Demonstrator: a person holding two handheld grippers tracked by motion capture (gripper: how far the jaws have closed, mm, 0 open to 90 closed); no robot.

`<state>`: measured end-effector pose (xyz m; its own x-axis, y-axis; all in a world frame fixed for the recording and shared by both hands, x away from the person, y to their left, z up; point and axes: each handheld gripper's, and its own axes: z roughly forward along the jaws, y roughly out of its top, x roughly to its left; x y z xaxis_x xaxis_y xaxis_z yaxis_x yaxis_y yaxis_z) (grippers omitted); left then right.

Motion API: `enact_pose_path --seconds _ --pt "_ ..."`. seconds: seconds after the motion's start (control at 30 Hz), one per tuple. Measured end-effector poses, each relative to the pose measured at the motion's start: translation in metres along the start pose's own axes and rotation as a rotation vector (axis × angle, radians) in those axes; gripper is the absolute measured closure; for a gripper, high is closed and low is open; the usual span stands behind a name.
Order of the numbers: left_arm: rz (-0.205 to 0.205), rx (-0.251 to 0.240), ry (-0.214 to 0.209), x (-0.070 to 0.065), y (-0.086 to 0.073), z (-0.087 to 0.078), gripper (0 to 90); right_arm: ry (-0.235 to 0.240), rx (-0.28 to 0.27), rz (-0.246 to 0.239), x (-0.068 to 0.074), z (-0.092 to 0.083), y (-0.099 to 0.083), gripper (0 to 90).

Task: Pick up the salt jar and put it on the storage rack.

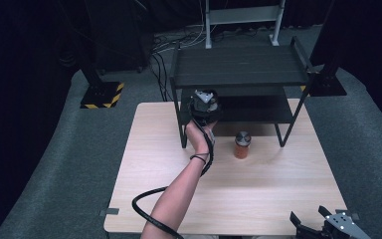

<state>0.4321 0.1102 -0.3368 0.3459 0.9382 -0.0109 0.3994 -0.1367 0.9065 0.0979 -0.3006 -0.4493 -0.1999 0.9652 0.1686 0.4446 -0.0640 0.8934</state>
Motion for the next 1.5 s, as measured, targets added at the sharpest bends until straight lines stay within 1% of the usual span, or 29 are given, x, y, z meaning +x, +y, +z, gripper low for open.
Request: enact_pose_path --seconds 0.2,0.4,0.43,0.47,0.5,0.53,0.57,0.63,0.7,0.77,0.83,0.9,0.93,0.97,1.03,1.07,1.1,1.13,1.17,1.27,1.3,1.37,1.4,1.43,1.47,1.5 --pt "0.003 -0.006 -0.002 0.0 -0.001 0.0 31.0 0.0 -0.004 -0.004 0.0 -0.001 0.0 0.0" --pt "0.016 0.004 -0.004 0.001 0.001 0.0 30.7 -0.003 -0.008 -0.001 0.0 -0.003 0.001 0.0" --pt "0.028 0.009 -0.012 0.003 0.002 0.001 30.5 -0.003 -0.008 -0.001 0.0 -0.003 0.001 0.0" --pt "0.05 0.022 -0.018 0.004 0.004 0.002 27.9 -0.003 -0.008 -0.003 0.0 -0.003 0.001 0.0" --pt "0.061 0.033 0.009 -0.001 0.005 0.002 15.9 -0.002 -0.01 -0.005 0.0 -0.003 0.001 0.0" --pt "0.065 0.025 0.007 -0.001 0.003 0.0 2.1 -0.001 -0.01 -0.006 0.0 -0.003 0.001 0.0" --pt "0.067 -0.002 -0.018 0.004 -0.001 -0.005 1.2 0.002 -0.01 -0.008 -0.001 -0.004 0.001 0.0" --pt "0.073 -0.047 -0.02 0.003 -0.008 -0.015 0.0 -0.001 -0.016 -0.011 -0.001 -0.005 0.001 0.0" --pt "0.086 -0.068 -0.051 0.006 -0.01 -0.025 0.0 -0.005 -0.022 -0.01 -0.001 -0.006 0.001 0.0" --pt "0.133 -0.076 -0.065 0.007 -0.011 -0.038 0.0 -0.008 -0.024 -0.01 -0.001 -0.006 0.001 0.0" --pt "0.168 -0.082 -0.08 0.008 -0.017 -0.053 0.0 -0.01 -0.025 -0.009 -0.001 -0.007 0.0 0.0" --pt "0.187 -0.085 -0.089 0.011 -0.03 -0.066 0.1 -0.017 -0.029 -0.007 0.0 -0.007 0.0 0.0" --pt "0.192 -0.075 -0.091 0.014 -0.038 -0.071 0.0 -0.019 -0.031 -0.005 0.001 -0.008 0.0 0.0" --pt "0.183 -0.056 -0.1 0.019 -0.046 -0.075 0.0 -0.018 -0.033 -0.007 0.001 -0.008 0.0 0.0" --pt "0.156 -0.002 -0.119 0.029 -0.066 -0.081 0.0 -0.019 -0.038 -0.008 0.001 -0.008 0.0 0.0" --pt "0.152 0.022 -0.126 0.033 -0.077 -0.084 0.0 -0.017 -0.04 -0.006 0.001 -0.008 0.0 0.0" --pt "0.15 0.041 -0.12 0.036 -0.089 -0.088 0.0 -0.014 -0.038 -0.004 0.001 -0.008 0.0 0.0" --pt "0.133 0.038 -0.108 0.039 -0.104 -0.093 0.0 -0.014 -0.033 -0.007 0.001 -0.007 0.0 0.0" --pt "0.1 0.025 -0.108 0.046 -0.123 -0.1 0.0 -0.014 -0.031 -0.009 0.002 -0.006 0.0 0.0" --pt "0.018 0.02 -0.088 0.063 -0.16 -0.117 0.0 -0.012 -0.027 -0.008 0.003 -0.004 0.0 0.0" --pt "-0.009 0.016 -0.092 0.071 -0.174 -0.124 0.0 -0.012 -0.024 -0.009 0.004 -0.003 0.0 0.0" --pt "-0.033 0.023 -0.086 0.079 -0.191 -0.131 0.0 -0.006 -0.022 -0.004 0.005 -0.001 -0.002 0.0" --pt "-0.052 0.028 -0.102 0.086 -0.201 -0.134 0.0 -0.001 -0.019 -0.003 0.005 0.001 -0.002 0.0" --pt "-0.06 0.045 -0.091 0.088 -0.207 -0.136 0.0 0.002 -0.017 -0.003 0.005 0.003 -0.003 0.0" --pt "-0.064 0.051 -0.086 0.089 -0.211 -0.137 0.0 0.004 -0.013 -0.003 0.007 0.005 -0.003 0.0" --pt "-0.074 0.047 -0.095 0.094 -0.219 -0.14 0.0 0.006 -0.008 -0.007 0.007 0.006 -0.002 0.0"
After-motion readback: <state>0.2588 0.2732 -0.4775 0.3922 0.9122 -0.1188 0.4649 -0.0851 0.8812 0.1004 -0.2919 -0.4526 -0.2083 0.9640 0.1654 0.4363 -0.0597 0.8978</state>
